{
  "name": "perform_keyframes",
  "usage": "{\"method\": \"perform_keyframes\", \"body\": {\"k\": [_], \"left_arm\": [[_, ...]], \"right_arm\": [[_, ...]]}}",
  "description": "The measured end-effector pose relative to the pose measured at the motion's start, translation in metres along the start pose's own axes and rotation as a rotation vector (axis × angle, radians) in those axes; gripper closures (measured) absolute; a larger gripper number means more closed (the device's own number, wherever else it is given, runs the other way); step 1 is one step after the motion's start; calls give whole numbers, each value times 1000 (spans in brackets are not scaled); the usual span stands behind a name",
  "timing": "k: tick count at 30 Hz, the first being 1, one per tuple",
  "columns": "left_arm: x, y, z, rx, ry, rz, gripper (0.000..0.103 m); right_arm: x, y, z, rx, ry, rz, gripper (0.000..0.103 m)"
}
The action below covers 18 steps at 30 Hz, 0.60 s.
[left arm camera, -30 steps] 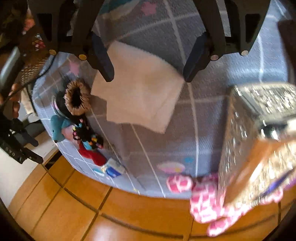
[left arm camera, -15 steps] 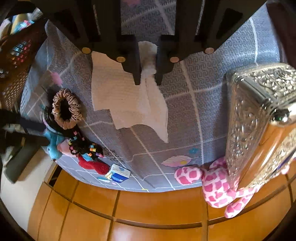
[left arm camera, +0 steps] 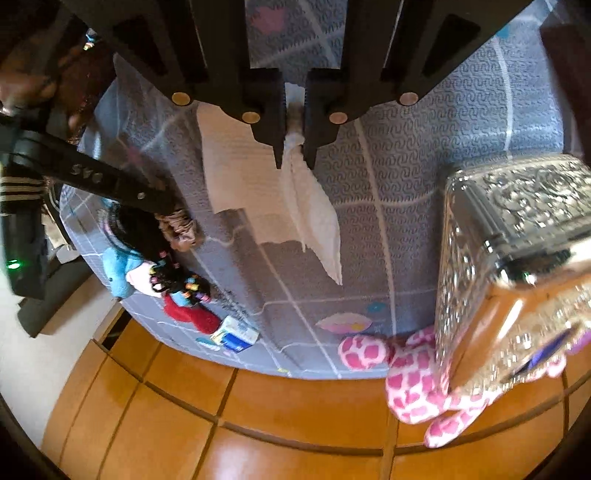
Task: Organize soft objects
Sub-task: 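Carry the white cloth toward the tray with the left gripper while the right grasps the brown scrunchie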
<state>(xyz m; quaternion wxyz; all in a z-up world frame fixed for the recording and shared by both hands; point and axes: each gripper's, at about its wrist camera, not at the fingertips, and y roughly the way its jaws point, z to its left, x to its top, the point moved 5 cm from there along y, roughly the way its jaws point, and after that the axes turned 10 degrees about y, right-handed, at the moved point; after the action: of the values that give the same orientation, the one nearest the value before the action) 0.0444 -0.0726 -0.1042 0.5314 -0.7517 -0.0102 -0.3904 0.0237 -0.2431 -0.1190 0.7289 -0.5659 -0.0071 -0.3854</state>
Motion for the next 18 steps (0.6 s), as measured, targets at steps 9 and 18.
{"method": "perform_keyframes", "body": {"k": [9, 18], "left_arm": [[38, -41, -5, -16, 19, -122, 96], [94, -102, 67, 100, -127, -302, 96]], "right_arm": [[-5, -4, -6, 28, -34, -2, 83], [-5, -4, -3, 18, -64, -23, 82]]}}
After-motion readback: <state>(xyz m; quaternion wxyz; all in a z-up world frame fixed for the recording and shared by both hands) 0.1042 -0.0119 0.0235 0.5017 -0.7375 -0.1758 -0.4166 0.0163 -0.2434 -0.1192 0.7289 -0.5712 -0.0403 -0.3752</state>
